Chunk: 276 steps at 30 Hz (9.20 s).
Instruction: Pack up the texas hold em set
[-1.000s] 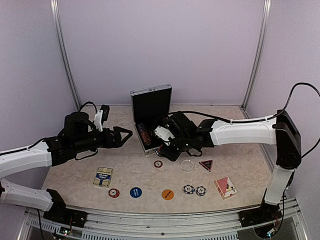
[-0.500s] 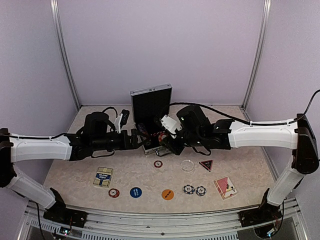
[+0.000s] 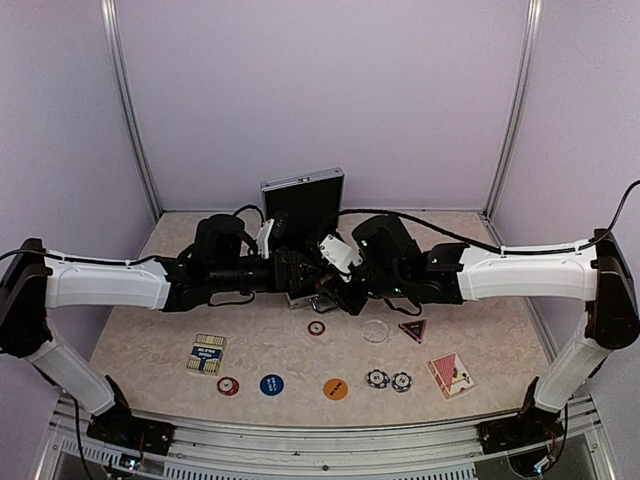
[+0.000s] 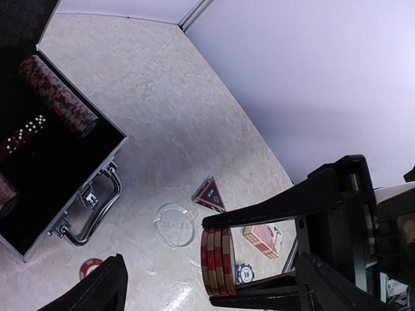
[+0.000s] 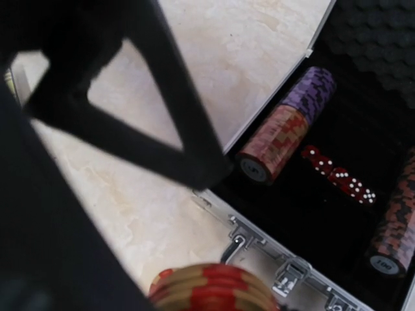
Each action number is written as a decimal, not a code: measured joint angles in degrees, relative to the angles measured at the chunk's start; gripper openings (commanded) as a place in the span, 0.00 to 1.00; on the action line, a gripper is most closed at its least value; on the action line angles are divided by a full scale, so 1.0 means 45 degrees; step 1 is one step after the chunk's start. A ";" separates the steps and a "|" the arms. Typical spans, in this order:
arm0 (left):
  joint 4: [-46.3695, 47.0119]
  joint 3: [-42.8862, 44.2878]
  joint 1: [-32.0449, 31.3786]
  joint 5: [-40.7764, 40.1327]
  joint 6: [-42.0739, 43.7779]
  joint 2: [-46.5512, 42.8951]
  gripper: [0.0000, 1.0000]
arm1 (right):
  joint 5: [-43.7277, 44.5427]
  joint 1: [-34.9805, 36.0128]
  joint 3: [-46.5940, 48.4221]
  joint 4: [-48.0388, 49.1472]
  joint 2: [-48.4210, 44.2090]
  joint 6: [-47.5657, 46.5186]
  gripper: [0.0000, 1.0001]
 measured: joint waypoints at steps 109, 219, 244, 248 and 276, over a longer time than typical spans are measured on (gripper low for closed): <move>-0.5600 0.4537 0.1666 -0.2953 1.2143 0.2812 0.00 | 0.1836 -0.0131 -0.4444 -0.1826 -0.6139 0.3070 1.00; -0.6407 0.5843 0.0486 -0.7669 1.4707 0.5984 0.99 | 0.0835 -0.0345 -0.4775 -0.1214 -0.6358 0.3638 1.00; -0.6917 0.6742 0.0126 -0.9607 1.5577 0.6902 0.99 | 0.0063 -0.0350 -0.3910 -0.1166 -0.5328 0.3711 1.00; -0.6615 0.6567 0.0136 -0.9734 1.5208 0.6839 0.99 | -0.0170 -0.0350 -0.3123 -0.1287 -0.4449 0.3837 1.00; -0.5566 0.4605 0.0102 -0.9491 1.1137 0.3249 0.99 | -0.2327 -0.0350 0.0539 -0.1953 0.1885 0.5124 0.89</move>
